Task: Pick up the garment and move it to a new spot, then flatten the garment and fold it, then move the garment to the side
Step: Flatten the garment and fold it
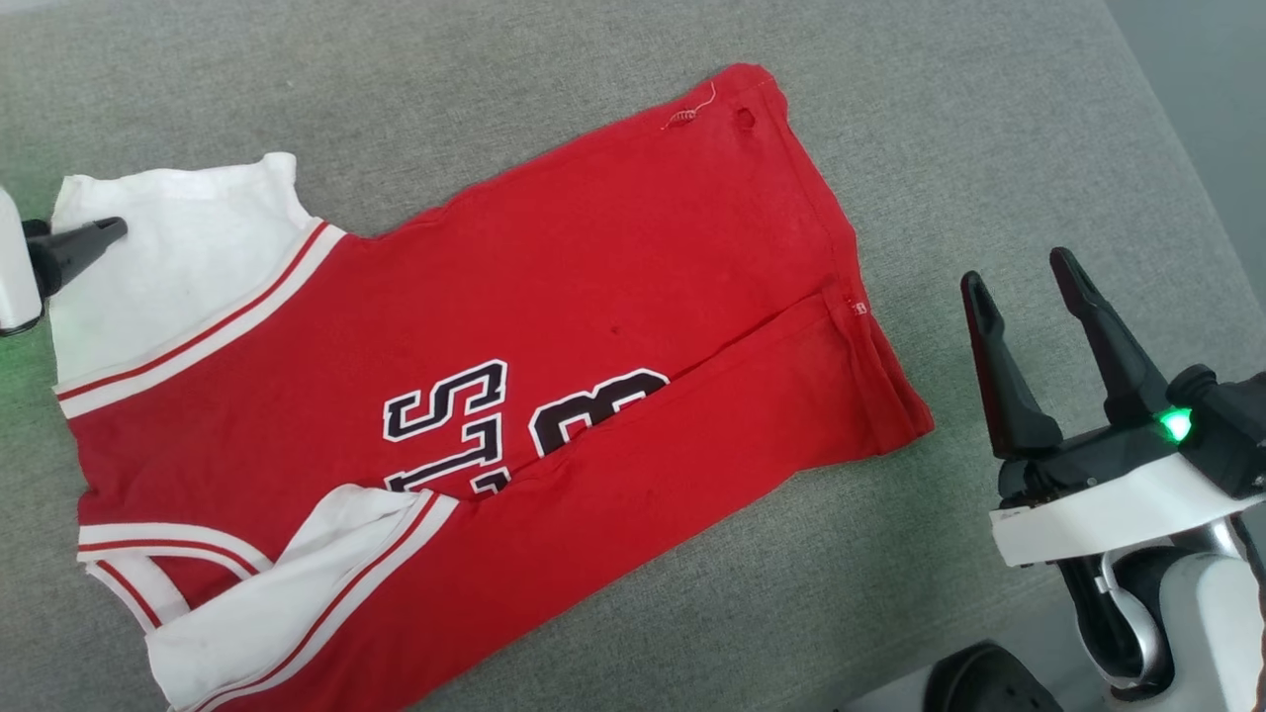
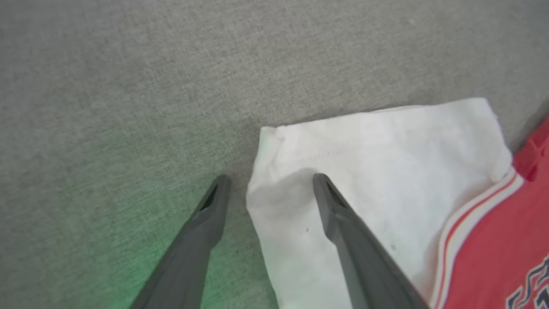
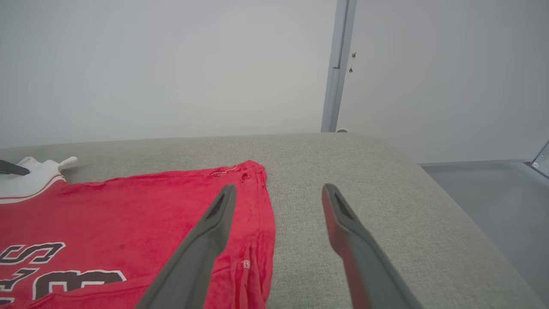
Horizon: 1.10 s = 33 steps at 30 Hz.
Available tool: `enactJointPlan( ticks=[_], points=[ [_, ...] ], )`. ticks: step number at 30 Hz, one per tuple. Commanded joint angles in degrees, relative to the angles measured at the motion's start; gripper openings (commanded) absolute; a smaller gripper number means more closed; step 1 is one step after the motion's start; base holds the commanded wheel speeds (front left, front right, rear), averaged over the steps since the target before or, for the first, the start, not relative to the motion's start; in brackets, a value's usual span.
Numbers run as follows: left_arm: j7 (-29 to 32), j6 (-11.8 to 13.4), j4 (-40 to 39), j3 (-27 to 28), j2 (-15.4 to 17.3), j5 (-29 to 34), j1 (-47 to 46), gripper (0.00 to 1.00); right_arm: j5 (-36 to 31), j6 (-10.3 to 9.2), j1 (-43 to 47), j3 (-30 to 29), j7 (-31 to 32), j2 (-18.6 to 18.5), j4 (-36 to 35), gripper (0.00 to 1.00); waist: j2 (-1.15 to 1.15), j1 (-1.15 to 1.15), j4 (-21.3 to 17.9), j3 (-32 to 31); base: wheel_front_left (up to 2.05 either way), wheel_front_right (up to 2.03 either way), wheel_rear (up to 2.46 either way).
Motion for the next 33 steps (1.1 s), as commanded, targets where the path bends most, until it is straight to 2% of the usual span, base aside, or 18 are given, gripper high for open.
enactJointPlan(
  ticks=[1, 3, 6, 10, 11, 15, 20, 27, 33],
  points=[
    [1.9, -0.3, -1.6, -1.4, -0.8, -0.6, 0.4, 0.63, 0.4, -0.02, 0.1, 0.3, 0.1, 0.2, 0.1, 1.00, 0.00, 0.00, -0.1, 0.4, 0.00, 0.00, 0.00],
    [2.4, -0.3, -2.8, -1.2, -0.9, -2.0, 0.2, 0.00, 0.6, -0.02, -0.7, 0.5, 0.8, -0.3, 0.3, 1.00, 0.00, 0.00, 0.1, 0.6, 0.00, 0.00, 0.00],
    [1.4, -0.3, -4.1, -1.6, -0.4, -1.7, -0.2, 0.00, 1.2, -0.02, -2.9, 1.6, 4.0, -1.5, 1.1, 1.00, 0.00, 0.00, 0.7, 0.9, 0.00, 0.00, 0.00],
    [0.2, -0.2, -4.8, -1.8, -1.0, -1.8, -1.2, 0.00, 2.7, -0.03, -9.0, 5.6, 12.5, -5.4, 4.4, 1.00, 0.00, 0.00, 2.1, 1.6, 0.00, 0.00, 0.00],
    [0.2, -0.2, -4.8, -1.8, -1.0, -1.8, -1.2, 0.00, 2.7, -0.03, -9.0, 5.6, 12.5, -5.4, 4.4, 1.00, 0.00, 0.00, 2.1, 1.6, 0.00, 0.00, 0.00],
    [-1.1, -0.2, -6.1, -2.3, -1.6, -1.0, -2.8, 0.00, 6.9, -0.03, -18.7, 10.3, 21.0, -9.9, 9.4, 1.00, 0.00, 0.00, 4.1, 3.1, 0.00, 0.00, 0.00],
    [-2.5, -0.2, -8.3, -3.3, -2.7, -0.2, -4.9, 0.00, 13.4, -0.03, -32.3, 13.3, 29.6, -13.1, 19.3, 1.00, 0.00, 0.00, 7.0, 5.3, 0.00, 0.00, 0.00],
    [-4.1, -0.1, -11.4, -5.0, -3.7, 0.3, -7.8, 0.00, 19.5, -0.03, -46.1, 17.8, 38.5, -13.4, 32.6, 1.00, 0.00, 0.00, 10.6, 8.0, 0.00, 0.00, 0.00],
    [-5.5, -0.1, -12.8, -6.7, -4.6, 0.0, -9.6, 0.00, 19.1, -0.04, -51.5, 22.0, 43.8, -13.4, 41.6, 1.00, 0.00, 0.00, 12.5, 9.3, 0.00, 0.00, 0.00]
  ],
)
